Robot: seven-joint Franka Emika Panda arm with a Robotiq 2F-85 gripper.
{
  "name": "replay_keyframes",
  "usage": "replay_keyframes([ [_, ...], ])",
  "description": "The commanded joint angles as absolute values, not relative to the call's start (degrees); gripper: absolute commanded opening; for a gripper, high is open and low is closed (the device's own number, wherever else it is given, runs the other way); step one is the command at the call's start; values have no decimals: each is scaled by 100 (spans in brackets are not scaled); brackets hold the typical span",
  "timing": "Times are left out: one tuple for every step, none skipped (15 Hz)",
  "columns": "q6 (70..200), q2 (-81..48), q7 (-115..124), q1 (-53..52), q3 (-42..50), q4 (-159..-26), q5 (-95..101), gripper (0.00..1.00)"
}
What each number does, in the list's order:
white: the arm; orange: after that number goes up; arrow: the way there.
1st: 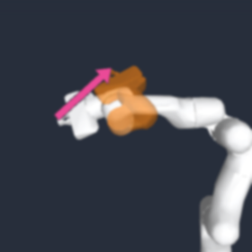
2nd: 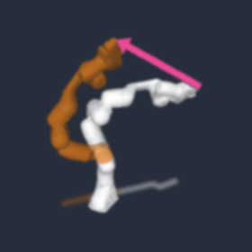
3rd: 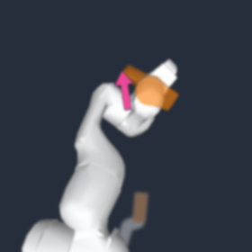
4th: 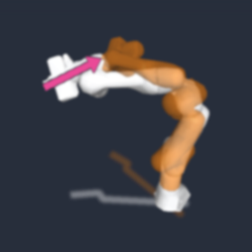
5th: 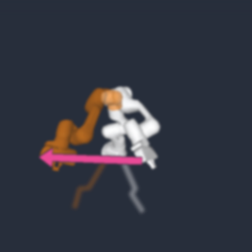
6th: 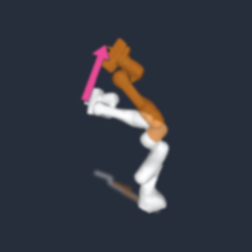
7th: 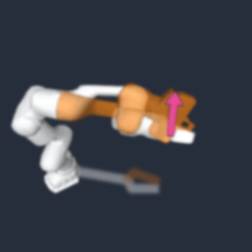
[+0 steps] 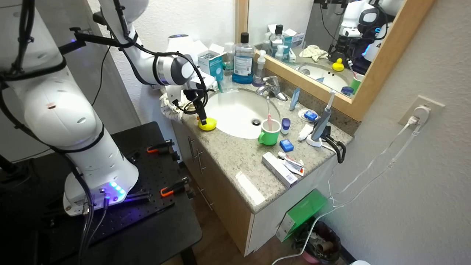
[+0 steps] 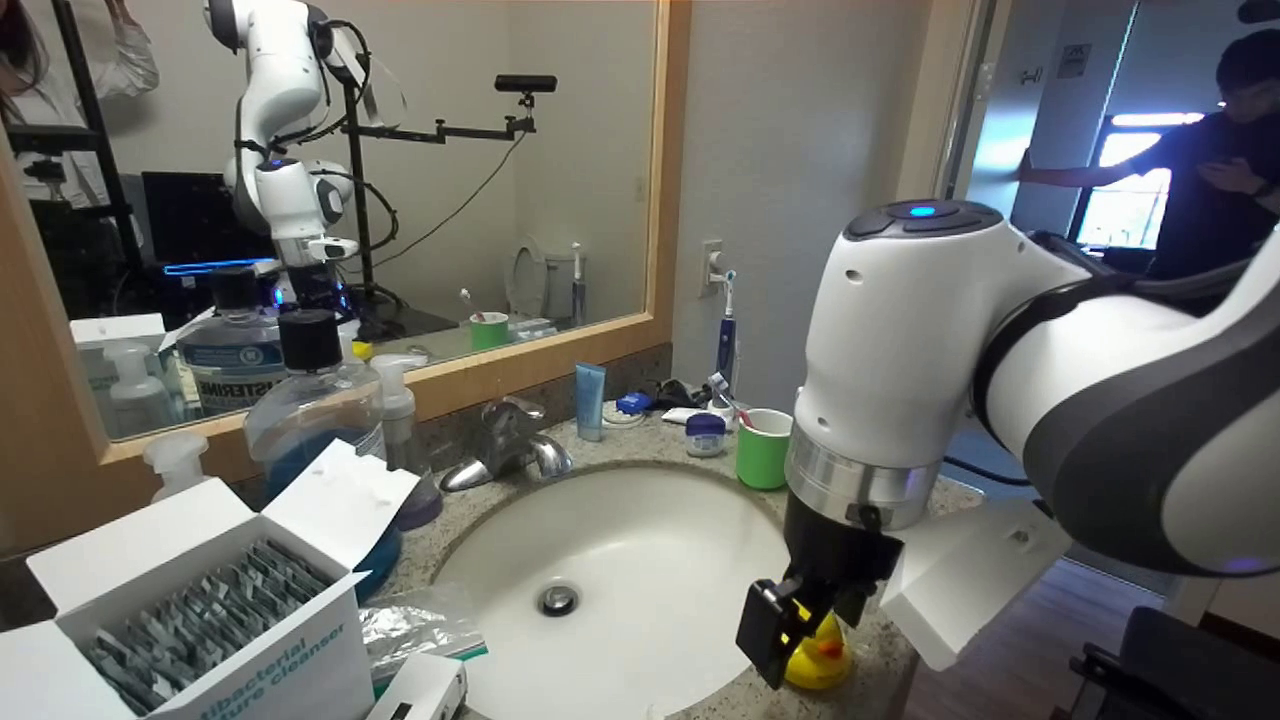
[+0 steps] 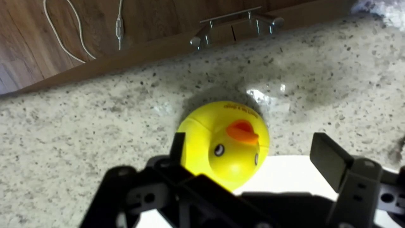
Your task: Remove the yellow rubber duck from the sink
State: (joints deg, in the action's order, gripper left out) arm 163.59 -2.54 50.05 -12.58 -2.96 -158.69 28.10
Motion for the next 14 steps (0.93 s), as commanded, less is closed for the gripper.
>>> replay_keyframes([
  [16275, 480, 5579, -1335, -407, -16038, 3258, 100],
  [16251, 586, 5681, -1365, -430, -16018, 3341, 100],
  [16189, 705, 5758, -1414, -452, -15995, 3370, 100],
  [16130, 837, 5822, -1478, -456, -15990, 3372, 100],
  [16062, 975, 5875, -1556, -449, -15991, 3335, 100],
  [15986, 1102, 5859, -1649, -425, -15990, 3282, 100],
  [15903, 1239, 5885, -1740, -403, -15989, 3261, 100],
  [15819, 1363, 5873, -1828, -382, -15987, 3247, 100],
  [15742, 1505, 5909, -1869, -369, -15990, 3324, 100],
  [15670, 1630, 5913, -1916, -347, -15990, 3364, 100],
  [15613, 1727, 5881, -1964, -322, -15990, 3378, 100],
  [15840, 1342, 5681, -1824, -390, -15874, 3257, 100],
  [15781, 1456, 5681, -1863, -382, -15877, 3257, 100],
  [15744, 1529, 5681, -1876, -382, -15883, 3258, 100],
])
